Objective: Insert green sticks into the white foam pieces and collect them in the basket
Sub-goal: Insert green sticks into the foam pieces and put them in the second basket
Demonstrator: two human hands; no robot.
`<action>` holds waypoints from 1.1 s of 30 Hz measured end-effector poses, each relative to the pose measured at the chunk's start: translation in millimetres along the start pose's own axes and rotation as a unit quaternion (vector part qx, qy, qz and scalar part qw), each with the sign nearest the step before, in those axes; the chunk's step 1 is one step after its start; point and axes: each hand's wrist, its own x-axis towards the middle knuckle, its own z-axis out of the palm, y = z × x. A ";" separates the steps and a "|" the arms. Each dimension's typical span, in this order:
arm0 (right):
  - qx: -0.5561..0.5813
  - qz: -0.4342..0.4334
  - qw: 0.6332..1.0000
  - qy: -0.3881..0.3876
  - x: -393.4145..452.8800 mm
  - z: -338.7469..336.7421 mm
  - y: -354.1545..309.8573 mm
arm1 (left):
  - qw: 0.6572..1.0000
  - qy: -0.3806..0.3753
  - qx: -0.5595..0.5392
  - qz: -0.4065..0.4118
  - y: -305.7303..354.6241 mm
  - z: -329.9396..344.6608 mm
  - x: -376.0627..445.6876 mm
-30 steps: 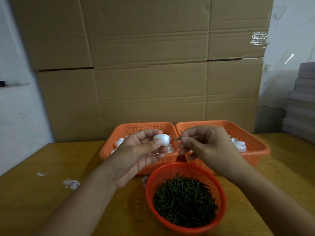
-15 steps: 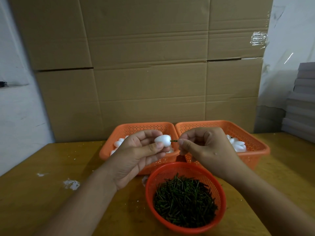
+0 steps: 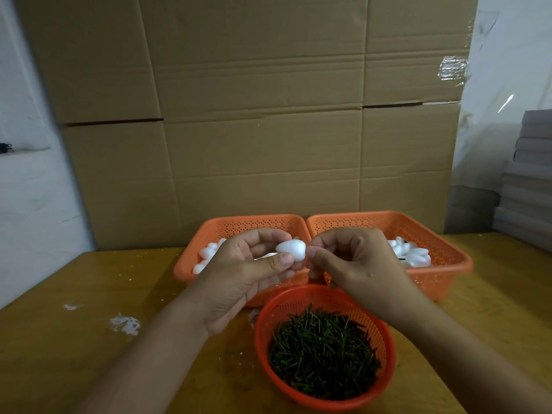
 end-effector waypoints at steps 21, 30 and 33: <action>0.198 0.186 0.960 -0.068 -7.3 22.2 -1.3 | 0.998 0.043 0.042 0.027 0.9 -5.2 2.4; 0.188 0.169 0.967 -0.014 -9.4 27.3 -3.0 | 0.992 0.056 0.113 0.023 1.7 -1.7 0.4; 0.165 0.152 0.974 -0.014 -9.7 27.6 -2.1 | 0.989 0.056 0.133 0.022 1.6 -1.4 0.4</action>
